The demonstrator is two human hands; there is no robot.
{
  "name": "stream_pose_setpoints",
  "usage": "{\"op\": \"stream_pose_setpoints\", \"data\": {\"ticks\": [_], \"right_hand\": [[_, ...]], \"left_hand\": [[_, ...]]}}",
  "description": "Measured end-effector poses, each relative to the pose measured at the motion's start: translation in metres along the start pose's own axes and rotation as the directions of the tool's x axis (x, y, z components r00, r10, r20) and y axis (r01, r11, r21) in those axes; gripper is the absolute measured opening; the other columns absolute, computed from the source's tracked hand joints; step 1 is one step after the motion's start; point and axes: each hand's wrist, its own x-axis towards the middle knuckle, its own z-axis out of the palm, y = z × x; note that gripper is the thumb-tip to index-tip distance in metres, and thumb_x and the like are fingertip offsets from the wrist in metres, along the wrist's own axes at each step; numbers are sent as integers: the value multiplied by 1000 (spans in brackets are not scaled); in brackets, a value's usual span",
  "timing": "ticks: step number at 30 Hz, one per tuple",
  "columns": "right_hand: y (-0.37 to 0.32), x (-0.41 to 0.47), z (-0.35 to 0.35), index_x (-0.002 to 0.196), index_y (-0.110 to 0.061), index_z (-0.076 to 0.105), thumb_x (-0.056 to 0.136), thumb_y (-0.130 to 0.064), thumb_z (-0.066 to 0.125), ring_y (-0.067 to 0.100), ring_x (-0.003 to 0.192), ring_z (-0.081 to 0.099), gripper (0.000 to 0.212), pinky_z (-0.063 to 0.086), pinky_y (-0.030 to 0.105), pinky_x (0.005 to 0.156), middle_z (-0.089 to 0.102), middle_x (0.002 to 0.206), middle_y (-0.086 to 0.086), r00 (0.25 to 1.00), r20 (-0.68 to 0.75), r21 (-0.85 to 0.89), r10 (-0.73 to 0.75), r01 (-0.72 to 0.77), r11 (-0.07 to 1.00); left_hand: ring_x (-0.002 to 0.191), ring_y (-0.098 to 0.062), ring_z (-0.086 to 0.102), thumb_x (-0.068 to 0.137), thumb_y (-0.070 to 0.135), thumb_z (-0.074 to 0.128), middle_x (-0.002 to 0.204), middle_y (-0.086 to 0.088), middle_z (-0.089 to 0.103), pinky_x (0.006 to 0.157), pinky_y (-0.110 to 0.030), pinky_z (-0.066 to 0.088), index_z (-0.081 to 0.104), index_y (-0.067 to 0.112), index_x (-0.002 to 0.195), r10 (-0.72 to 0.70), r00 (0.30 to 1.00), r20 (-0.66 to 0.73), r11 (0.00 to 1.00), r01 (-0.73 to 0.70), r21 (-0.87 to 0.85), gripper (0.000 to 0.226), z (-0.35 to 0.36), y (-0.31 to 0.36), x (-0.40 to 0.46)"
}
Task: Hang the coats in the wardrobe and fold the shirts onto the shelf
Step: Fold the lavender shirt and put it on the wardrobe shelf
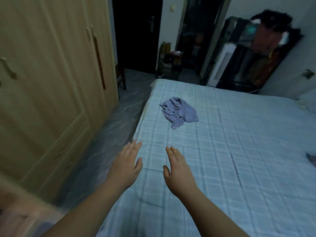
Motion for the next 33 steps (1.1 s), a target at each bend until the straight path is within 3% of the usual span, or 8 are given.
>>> {"op": "stream_pose_setpoints", "data": {"ticks": [4,7,11,15,23,28,31,33], "right_hand": [[66,42,16,156,-25,17,97,-26,47,12,150,11,66,1,16,115,17,163,-4,992,20,-23,121,-121,992],[114,72,34,153,-28,16,94,-28,45,8,148,11,66,-5,8,110,21,161,-4,975,72,-37,212,-209,977],[190,146,68,153,-28,18,89,-33,41,6,146,14,68,-1,7,111,25,160,-2,957,94,-33,275,-273,961],[271,227,127,154,-21,25,89,-32,40,16,148,20,68,5,17,116,28,159,1,955,62,-34,289,-287,957],[405,401,252,145,-6,42,85,-29,53,40,137,39,65,29,46,115,42,149,22,996,-15,-172,91,-92,981],[447,489,296,152,-19,29,89,-55,41,36,146,24,74,25,52,116,31,158,13,993,16,-321,120,-109,941],[460,506,321,153,-28,27,91,-53,47,38,145,22,69,25,52,115,28,159,12,980,35,-301,194,-175,938],[467,505,335,147,-25,42,95,-43,48,40,139,33,56,30,51,113,40,151,17,985,-27,-275,170,-170,946]], "left_hand": [[139,-23,38,90,38,34,149,-5,44,116,-29,23,42,16,145,1,997,71,994,7,-107,60,71,-12,61],[141,-24,36,90,40,33,151,-5,41,116,-37,28,40,18,146,-9,992,124,991,26,-135,61,126,-24,104],[140,-29,38,89,39,34,149,-10,44,114,-42,32,43,16,145,-32,991,130,992,47,-115,61,203,-51,194],[140,-31,35,88,37,33,150,-12,43,114,-46,33,43,14,145,-29,994,109,999,30,-11,62,286,-85,282],[143,-30,29,85,29,47,154,-10,37,115,-49,27,42,17,145,52,996,69,983,-63,171,61,439,-143,404],[144,-33,26,90,45,30,157,-11,30,116,-52,20,31,25,151,-35,993,108,963,5,271,64,506,-164,464],[145,-33,26,91,47,29,157,-11,30,116,-53,21,29,27,152,-38,992,116,960,4,279,64,531,-164,472],[144,-33,26,91,43,35,157,-12,31,116,-52,21,32,25,151,6,995,101,967,-31,251,62,537,-164,468]]}}
